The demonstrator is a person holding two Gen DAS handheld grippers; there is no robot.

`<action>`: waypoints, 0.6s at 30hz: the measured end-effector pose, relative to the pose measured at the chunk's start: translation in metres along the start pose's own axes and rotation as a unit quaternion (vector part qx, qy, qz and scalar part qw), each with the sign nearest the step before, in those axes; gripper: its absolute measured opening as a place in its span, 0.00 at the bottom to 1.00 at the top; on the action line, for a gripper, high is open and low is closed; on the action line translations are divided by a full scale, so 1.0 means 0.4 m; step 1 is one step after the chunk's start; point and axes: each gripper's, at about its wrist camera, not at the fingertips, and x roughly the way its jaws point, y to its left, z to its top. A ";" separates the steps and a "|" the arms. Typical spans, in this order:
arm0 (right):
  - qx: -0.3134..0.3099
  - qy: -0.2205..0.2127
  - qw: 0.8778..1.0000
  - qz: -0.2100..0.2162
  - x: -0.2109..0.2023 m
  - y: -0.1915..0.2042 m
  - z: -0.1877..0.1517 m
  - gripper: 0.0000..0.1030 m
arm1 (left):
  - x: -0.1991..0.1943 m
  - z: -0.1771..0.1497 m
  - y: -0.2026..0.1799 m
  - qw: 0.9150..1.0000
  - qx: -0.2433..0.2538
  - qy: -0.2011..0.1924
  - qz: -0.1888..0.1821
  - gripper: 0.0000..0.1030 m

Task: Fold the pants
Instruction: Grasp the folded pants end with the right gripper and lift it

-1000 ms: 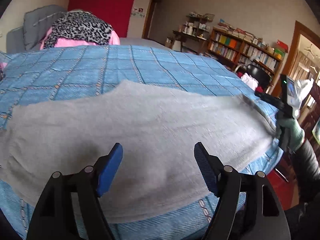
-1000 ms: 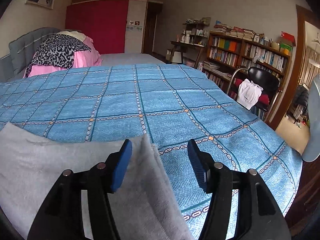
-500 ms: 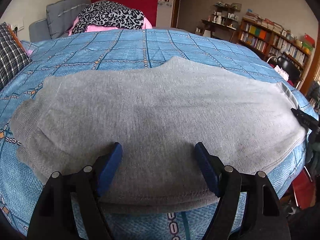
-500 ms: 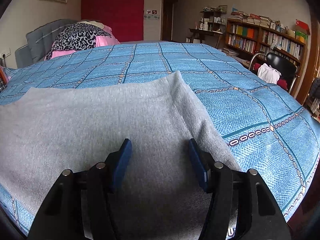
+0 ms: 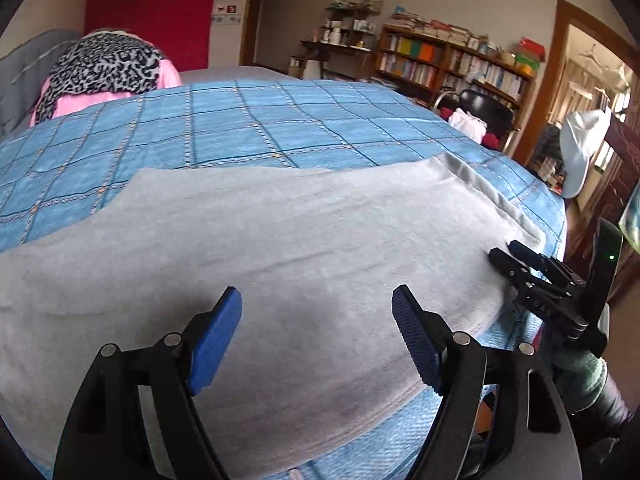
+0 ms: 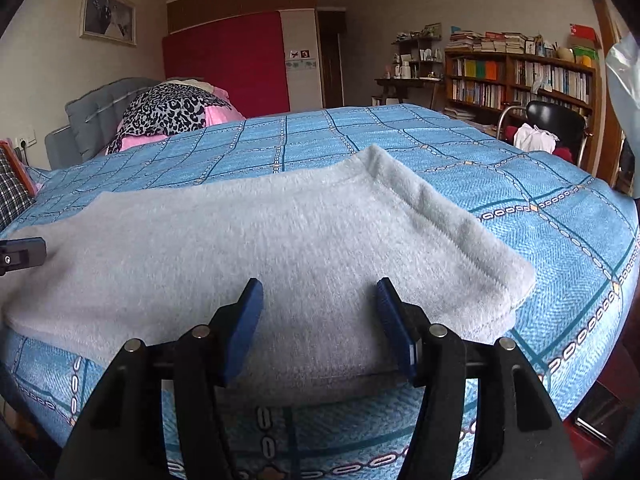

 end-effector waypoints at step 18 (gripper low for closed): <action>0.225 -0.027 0.974 0.005 -0.135 -0.248 -0.083 0.59 | 0.112 0.021 -0.142 0.998 0.050 0.028 -0.015 0.79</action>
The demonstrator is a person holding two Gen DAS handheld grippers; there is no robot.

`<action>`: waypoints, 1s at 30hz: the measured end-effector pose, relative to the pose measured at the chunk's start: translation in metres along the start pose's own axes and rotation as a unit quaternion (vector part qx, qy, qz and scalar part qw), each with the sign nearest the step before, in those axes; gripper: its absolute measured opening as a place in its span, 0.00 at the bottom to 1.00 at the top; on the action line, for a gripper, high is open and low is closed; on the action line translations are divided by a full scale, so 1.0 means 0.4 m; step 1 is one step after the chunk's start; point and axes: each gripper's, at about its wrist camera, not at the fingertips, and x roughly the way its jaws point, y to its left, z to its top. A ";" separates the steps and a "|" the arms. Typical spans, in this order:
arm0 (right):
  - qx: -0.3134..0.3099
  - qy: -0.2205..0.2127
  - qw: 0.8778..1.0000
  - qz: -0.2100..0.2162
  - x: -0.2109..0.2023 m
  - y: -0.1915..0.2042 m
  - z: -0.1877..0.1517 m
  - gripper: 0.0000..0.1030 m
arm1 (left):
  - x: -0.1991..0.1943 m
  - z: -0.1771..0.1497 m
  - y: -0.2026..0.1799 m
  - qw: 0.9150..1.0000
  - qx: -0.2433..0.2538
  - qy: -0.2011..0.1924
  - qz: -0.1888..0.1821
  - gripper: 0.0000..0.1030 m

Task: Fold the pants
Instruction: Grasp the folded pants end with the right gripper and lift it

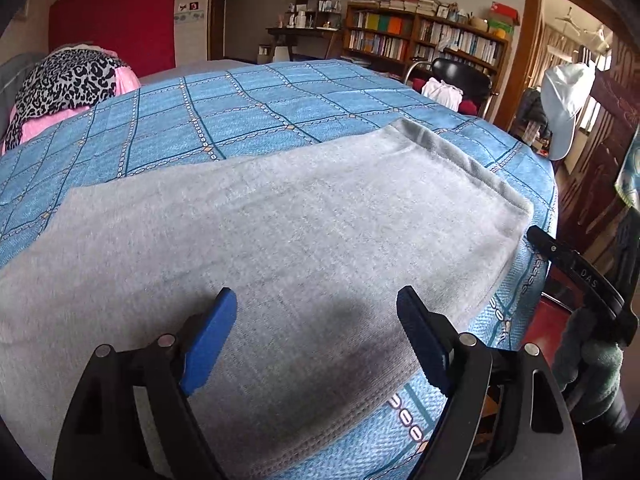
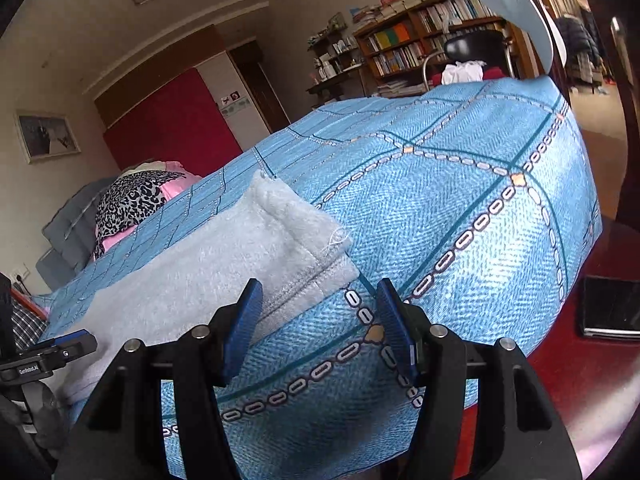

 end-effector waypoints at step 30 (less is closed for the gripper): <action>0.102 -0.006 0.995 0.017 0.061 0.049 0.008 0.50 | 0.056 -0.035 -0.001 0.999 0.006 -0.017 -0.035 0.80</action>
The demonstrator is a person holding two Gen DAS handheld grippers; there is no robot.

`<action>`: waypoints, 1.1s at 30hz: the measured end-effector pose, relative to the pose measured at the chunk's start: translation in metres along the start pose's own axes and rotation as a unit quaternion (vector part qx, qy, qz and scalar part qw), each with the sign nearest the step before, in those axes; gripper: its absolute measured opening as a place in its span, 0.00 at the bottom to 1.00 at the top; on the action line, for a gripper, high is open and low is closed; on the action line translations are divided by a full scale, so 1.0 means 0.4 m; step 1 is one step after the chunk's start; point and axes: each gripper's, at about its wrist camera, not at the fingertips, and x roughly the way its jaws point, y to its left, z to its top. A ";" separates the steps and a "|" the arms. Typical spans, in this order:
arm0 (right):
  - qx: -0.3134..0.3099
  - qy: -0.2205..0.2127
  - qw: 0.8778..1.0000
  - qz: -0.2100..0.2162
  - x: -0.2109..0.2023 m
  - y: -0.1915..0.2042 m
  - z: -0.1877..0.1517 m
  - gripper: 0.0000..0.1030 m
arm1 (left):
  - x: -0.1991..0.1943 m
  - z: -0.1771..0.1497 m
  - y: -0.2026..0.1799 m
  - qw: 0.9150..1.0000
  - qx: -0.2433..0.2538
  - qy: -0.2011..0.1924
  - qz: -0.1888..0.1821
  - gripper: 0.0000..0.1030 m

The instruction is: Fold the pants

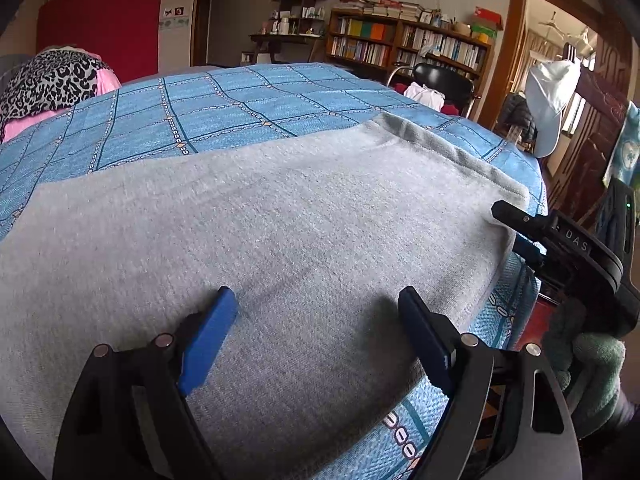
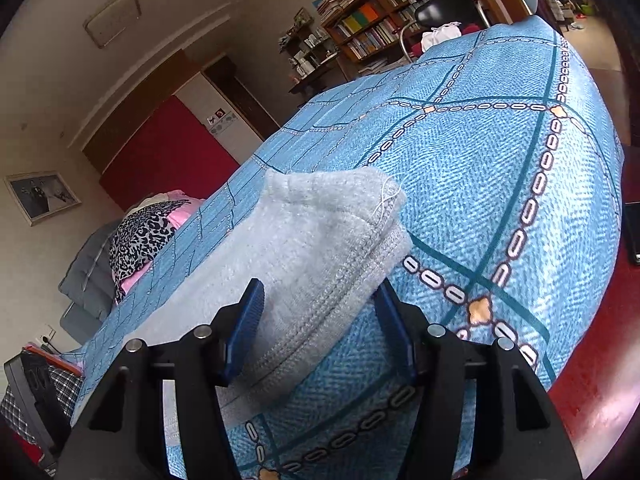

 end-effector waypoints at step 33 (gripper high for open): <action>-0.347 -0.039 0.933 0.086 -0.010 0.472 -0.144 0.15 | -0.093 0.132 0.231 0.946 -0.218 -0.009 -0.240 0.93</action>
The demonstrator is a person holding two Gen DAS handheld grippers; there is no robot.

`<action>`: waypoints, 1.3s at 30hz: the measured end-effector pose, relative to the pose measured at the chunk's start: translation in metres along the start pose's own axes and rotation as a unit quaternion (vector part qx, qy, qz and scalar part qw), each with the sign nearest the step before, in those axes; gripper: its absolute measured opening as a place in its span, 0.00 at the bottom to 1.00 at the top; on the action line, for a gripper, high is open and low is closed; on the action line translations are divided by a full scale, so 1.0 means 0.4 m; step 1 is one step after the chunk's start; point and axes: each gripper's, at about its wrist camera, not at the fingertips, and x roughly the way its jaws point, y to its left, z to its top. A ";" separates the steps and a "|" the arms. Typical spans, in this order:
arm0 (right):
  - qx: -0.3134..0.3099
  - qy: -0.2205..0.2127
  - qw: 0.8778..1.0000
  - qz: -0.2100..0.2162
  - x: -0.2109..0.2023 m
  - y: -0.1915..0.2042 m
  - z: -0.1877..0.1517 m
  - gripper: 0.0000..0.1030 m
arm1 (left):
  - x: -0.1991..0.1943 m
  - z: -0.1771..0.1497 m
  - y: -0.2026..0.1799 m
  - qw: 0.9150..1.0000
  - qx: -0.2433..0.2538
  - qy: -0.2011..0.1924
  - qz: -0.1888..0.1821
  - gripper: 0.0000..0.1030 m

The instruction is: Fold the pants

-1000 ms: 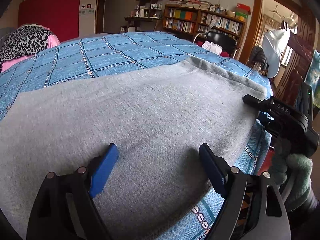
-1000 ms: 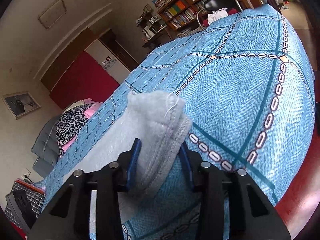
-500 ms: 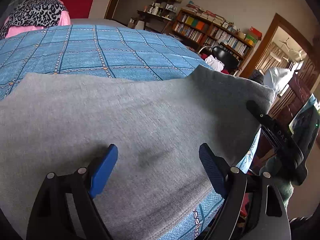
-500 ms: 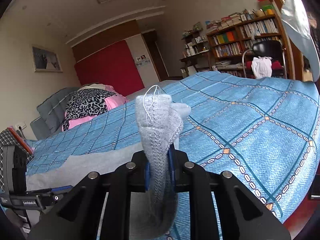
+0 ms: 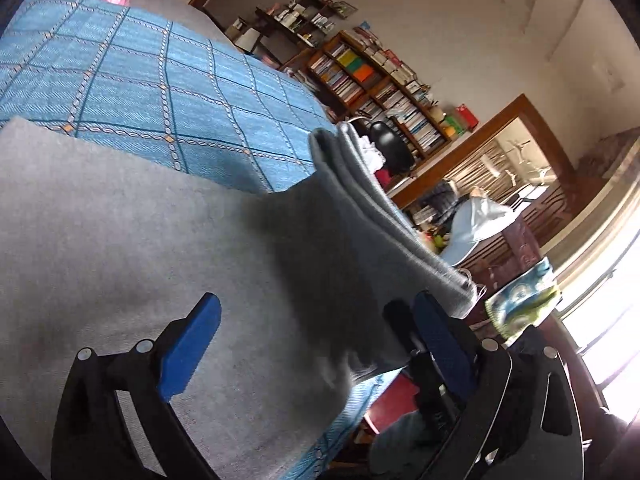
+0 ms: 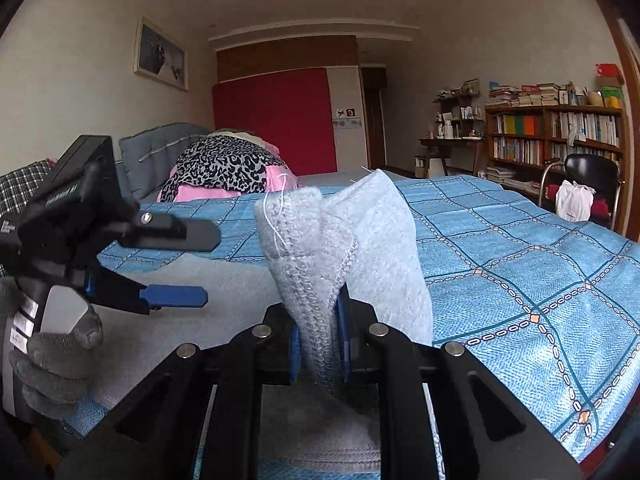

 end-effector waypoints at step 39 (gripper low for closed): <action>-0.198 0.064 0.965 0.162 0.065 0.359 -0.142 0.20 | -0.208 0.001 0.180 0.991 -0.012 -0.054 0.121 0.34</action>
